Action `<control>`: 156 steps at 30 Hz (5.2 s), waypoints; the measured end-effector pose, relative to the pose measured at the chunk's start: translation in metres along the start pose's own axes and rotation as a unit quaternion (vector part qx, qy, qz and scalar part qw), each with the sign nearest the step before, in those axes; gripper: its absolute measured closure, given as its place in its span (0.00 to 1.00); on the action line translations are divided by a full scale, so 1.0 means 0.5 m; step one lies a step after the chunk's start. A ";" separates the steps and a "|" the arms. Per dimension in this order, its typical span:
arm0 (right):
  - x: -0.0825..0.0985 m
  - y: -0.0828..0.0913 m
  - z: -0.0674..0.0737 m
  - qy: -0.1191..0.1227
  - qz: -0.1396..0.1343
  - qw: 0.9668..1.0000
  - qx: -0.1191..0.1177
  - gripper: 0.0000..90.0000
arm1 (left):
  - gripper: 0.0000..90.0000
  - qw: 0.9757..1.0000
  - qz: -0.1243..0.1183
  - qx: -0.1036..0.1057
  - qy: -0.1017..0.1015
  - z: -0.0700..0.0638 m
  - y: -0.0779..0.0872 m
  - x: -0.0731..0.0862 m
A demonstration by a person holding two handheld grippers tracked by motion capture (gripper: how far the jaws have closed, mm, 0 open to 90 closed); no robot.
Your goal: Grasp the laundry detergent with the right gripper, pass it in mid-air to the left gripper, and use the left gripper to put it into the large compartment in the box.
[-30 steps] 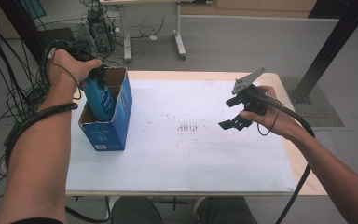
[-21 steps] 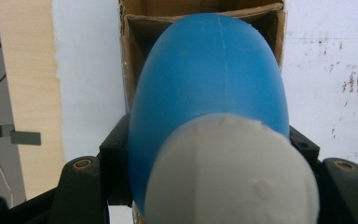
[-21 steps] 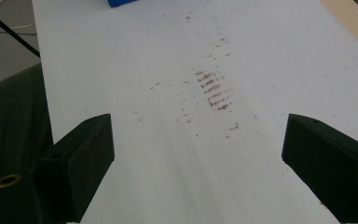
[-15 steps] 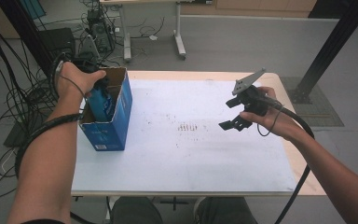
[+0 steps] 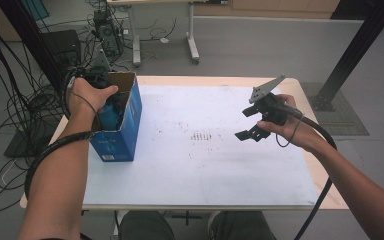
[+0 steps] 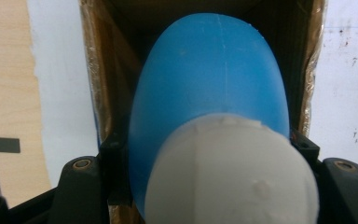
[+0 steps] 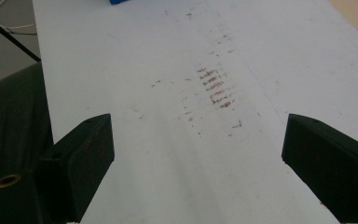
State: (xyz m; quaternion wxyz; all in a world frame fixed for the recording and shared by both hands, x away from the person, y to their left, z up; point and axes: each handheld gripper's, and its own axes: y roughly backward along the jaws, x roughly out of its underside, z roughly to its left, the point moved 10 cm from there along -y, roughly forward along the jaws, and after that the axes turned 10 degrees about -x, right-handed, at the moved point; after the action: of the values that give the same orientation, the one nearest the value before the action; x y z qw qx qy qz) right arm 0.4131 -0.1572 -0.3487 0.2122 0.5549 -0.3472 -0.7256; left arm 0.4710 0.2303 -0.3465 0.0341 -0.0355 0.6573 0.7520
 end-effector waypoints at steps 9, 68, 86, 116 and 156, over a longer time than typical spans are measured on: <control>0.003 0.000 -0.001 -0.002 0.000 1.000 0.001 0.10 | 0.42 1.000 0.001 0.001 -0.003 -0.006 -0.020 0.003; 0.006 0.028 -0.017 -0.009 0.008 1.000 0.020 0.10 | 0.41 1.000 0.000 -0.003 -0.014 -0.002 -0.052 0.021; 0.013 0.031 -0.020 -0.013 0.003 1.000 0.021 0.10 | 0.41 1.000 0.001 -0.005 -0.014 -0.004 -0.052 0.021; 0.013 0.036 -0.019 -0.012 0.001 1.000 0.023 0.10 | 0.41 1.000 0.001 -0.008 -0.015 -0.006 -0.052 0.021; -0.006 0.043 -0.011 -0.004 -0.005 1.000 0.026 0.10 | 0.33 0.998 -0.030 -0.031 -0.037 -0.001 0.037 0.016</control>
State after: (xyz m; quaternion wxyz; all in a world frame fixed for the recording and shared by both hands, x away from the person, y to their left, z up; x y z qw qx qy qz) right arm 0.4177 -0.1710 -0.3317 0.1928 0.5588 -0.3644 -0.7196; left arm 0.4612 0.2275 -0.3288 0.0799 -0.0281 0.6306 0.7714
